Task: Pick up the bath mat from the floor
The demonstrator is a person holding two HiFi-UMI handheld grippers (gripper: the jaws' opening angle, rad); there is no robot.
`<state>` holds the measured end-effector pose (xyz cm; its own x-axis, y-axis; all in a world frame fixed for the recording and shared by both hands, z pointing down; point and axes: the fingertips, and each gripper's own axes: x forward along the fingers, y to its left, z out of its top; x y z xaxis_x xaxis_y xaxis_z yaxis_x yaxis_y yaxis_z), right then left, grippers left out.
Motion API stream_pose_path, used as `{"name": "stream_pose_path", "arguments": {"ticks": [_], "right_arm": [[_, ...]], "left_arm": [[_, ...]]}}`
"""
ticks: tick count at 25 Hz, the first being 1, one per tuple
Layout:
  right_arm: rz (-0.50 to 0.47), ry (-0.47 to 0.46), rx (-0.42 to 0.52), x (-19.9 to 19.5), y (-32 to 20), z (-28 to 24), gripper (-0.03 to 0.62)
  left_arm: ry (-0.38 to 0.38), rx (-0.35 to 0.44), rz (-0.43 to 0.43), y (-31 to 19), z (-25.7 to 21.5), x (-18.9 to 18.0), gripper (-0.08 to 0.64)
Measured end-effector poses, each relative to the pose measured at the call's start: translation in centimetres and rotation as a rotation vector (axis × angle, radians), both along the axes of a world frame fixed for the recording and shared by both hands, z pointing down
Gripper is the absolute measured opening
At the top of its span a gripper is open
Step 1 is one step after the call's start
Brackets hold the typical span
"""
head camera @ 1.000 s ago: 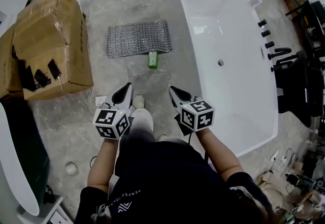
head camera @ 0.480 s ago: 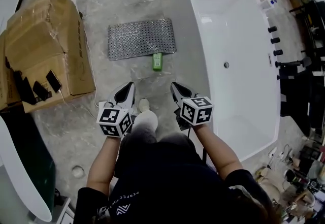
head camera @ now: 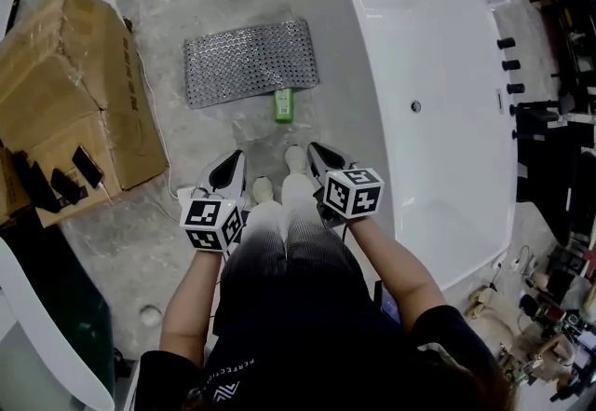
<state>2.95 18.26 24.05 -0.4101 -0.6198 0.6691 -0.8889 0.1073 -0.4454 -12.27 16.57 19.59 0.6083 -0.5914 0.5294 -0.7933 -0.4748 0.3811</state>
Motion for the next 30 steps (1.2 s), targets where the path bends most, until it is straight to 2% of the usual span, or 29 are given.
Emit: {"name": "stream_pose_path", "arguments": {"ticks": [6,10,18,24,30], "right_arm": [[0.035,-0.057,-0.017,0.8,-3.0,4.2,-0.006],[0.026,-0.059,-0.051,1.4,-5.7,8.1,-0.006],[0.02,-0.088,-0.129,2.2,-9.7,15.9,0.009],[0.081,-0.109,-0.162,3.2,-11.8,21.9,0.032],[0.13,-0.125,-0.172,3.9,-13.2,27.4,0.065]], "left_arm": [[-0.034,0.004,-0.041,-2.6,3.2,1.2,0.006],[-0.047,-0.017,-0.084,-4.7,6.5,1.3,0.006],[-0.062,-0.095,-0.032,-7.6,14.4,4.0,0.008],[-0.063,-0.042,-0.064,-10.3,18.5,5.0,0.008],[-0.113,-0.044,-0.051,-12.6,24.3,5.2,0.008]]}}
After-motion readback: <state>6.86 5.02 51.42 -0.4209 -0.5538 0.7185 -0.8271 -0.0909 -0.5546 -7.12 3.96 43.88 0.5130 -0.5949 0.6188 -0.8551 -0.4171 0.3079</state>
